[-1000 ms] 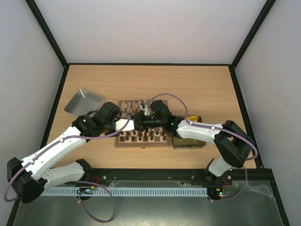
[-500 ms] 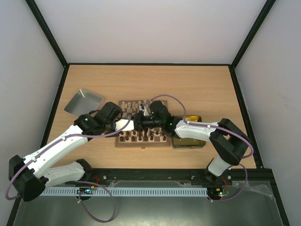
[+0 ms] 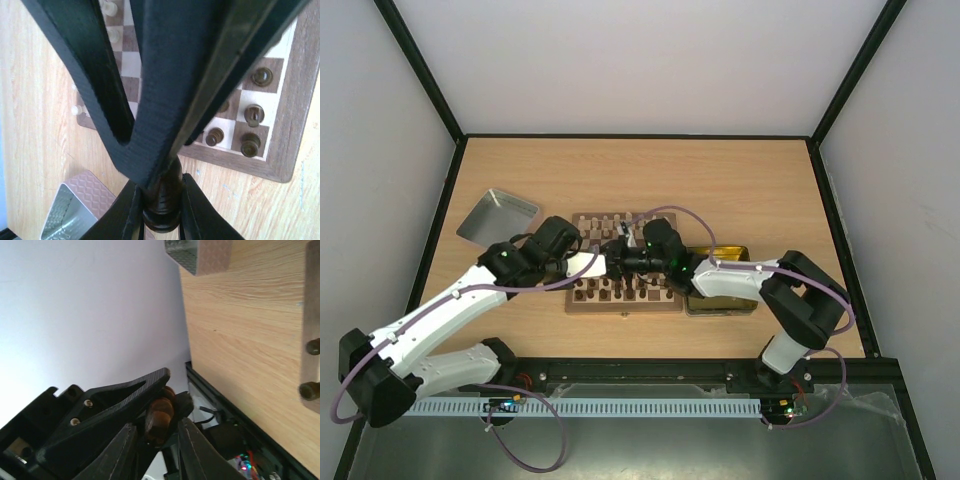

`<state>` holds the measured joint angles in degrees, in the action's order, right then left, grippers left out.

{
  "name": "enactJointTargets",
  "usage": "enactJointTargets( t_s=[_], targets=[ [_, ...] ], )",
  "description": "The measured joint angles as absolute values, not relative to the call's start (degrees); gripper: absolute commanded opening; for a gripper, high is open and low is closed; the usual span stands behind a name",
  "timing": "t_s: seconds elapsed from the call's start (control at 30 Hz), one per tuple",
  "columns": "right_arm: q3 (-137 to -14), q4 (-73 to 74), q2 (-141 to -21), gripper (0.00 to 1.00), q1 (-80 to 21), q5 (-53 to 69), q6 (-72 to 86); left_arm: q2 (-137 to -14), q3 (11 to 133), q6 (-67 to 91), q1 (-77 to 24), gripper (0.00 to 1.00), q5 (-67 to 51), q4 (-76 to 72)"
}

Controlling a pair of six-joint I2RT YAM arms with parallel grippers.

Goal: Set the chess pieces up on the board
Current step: Place the chess piece on the chessboard.

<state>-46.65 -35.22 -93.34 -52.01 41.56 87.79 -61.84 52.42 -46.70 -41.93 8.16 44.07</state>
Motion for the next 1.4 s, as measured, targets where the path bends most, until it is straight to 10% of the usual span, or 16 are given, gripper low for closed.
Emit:
enactJointTargets(
  t_s=[0.9, 1.4],
  targets=[
    [-41.80, -48.56, -91.11, 0.14, -52.62, 39.51, 96.07, -57.36, 48.75, -45.41, -41.60, 0.02, 6.48, 32.97],
    [-43.68, -43.57, -91.05, 0.29, -53.43, 41.32, 90.21, -55.22, 48.82, -44.77, -41.45, 0.03, 5.04, 36.23]
  ],
)
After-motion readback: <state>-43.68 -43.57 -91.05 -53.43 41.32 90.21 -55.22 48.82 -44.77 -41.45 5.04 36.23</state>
